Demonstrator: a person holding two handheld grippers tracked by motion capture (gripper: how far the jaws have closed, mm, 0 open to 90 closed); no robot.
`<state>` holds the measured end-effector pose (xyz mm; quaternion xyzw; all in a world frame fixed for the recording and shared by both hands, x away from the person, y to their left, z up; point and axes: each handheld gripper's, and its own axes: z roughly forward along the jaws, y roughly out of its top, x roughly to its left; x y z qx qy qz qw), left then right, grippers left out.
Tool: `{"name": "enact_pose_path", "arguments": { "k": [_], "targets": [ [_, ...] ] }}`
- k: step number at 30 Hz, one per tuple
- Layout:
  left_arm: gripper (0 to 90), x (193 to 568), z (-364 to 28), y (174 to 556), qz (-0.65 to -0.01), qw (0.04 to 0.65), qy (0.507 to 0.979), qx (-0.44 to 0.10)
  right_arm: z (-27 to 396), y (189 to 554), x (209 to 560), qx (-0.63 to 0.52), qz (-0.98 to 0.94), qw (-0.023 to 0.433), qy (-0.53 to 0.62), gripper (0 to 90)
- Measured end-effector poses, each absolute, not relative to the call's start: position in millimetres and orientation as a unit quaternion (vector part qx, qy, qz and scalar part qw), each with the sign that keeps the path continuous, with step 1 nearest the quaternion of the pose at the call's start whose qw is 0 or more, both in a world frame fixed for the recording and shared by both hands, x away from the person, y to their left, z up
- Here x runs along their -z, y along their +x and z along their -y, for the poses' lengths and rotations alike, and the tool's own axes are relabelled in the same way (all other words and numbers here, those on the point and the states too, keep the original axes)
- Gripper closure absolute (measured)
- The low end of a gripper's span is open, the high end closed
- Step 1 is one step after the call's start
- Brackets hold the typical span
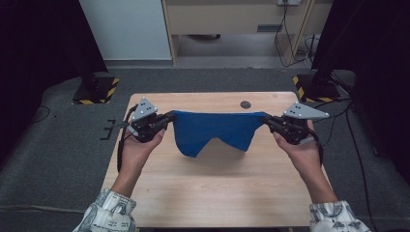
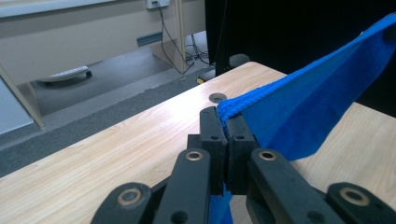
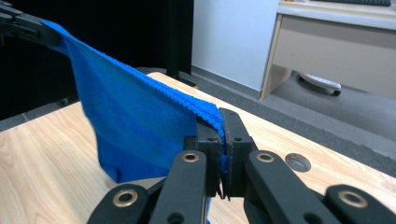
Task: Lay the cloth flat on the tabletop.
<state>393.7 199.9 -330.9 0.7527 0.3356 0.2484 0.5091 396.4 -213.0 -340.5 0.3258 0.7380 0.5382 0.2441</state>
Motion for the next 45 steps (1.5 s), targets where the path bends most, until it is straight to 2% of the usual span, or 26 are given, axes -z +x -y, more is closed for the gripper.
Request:
{"name": "enact_pose_path", "arguments": {
  "k": [12,15,19,29,37,45],
  "targets": [
    [88.1,292,-204,331,-0.294,0.517,0.765,-0.246,222,334,303,-0.557,-0.738,0.253,0.284,87.5],
    [88.1,289,-202,331,-0.297,0.511,0.773,-0.23,223,330,296,-0.558,-0.74,0.246,0.285,87.5],
    [87.7,307,-199,361,-0.324,0.482,0.786,-0.212,220,351,305,-0.536,-0.753,0.231,0.305,87.2],
    [88.0,369,-194,426,-0.376,0.463,0.779,-0.192,215,429,378,-0.483,-0.775,0.194,0.357,87.3],
    [88.1,386,-193,445,-0.394,0.46,0.771,-0.198,209,452,394,-0.47,-0.777,0.19,0.375,87.3],
    [88.0,392,-190,452,-0.396,0.456,0.77,-0.206,209,460,398,-0.463,-0.778,0.194,0.378,87.1]
  ]
}}
